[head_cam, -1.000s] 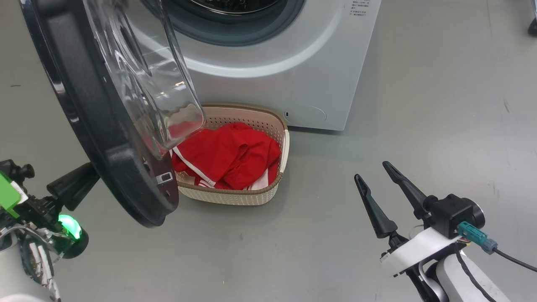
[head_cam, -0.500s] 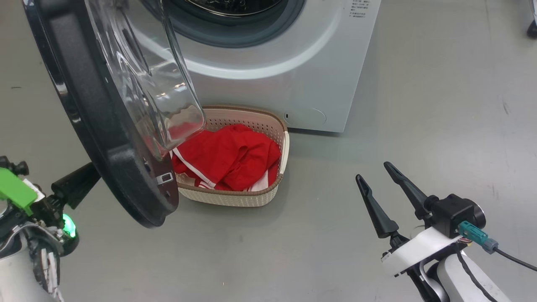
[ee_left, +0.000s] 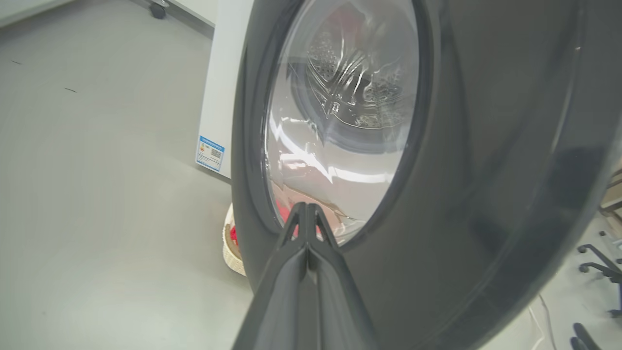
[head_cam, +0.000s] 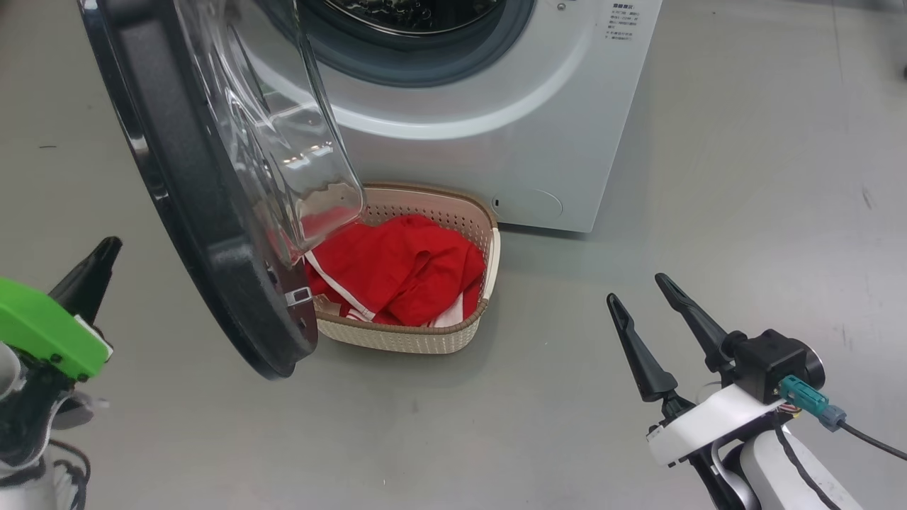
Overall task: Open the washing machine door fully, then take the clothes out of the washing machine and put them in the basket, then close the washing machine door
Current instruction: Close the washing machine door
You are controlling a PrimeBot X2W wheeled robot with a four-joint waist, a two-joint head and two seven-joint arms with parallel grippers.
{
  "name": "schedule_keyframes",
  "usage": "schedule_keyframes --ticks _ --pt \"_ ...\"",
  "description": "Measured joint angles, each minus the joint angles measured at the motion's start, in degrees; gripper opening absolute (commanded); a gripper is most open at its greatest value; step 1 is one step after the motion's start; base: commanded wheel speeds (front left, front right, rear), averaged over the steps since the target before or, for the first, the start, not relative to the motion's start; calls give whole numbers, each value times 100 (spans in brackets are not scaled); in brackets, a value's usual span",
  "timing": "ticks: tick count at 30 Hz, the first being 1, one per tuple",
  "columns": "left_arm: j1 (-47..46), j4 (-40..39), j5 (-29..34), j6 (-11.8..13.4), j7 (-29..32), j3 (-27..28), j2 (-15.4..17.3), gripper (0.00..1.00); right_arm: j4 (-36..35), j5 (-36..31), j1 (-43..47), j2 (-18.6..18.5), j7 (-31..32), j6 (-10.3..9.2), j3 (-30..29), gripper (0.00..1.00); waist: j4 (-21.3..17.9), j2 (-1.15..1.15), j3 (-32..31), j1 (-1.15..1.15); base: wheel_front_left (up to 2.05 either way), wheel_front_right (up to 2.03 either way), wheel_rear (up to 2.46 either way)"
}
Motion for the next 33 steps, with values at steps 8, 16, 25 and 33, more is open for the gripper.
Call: schedule_keyframes --ticks 8,16,25,33 --pt "964 -151 1252 -3 -1807 -698 469 0 -1 0 11 62 0 0 47 100 39 0 -46 0 0 0 0" --pt "1386 90 1856 -4 -3460 -940 463 0 13 0 22 62 0 0 45 100 42 0 -91 0 0 0 0" --pt "1661 447 2349 -29 -4908 -1158 347 81 31 0 54 93 0 1 49 100 36 0 -168 0 0 0 0" --pt "1852 905 2695 -29 -5527 -1410 365 100 46 0 70 126 0 1 83 100 14 0 -225 0 0 0 0"
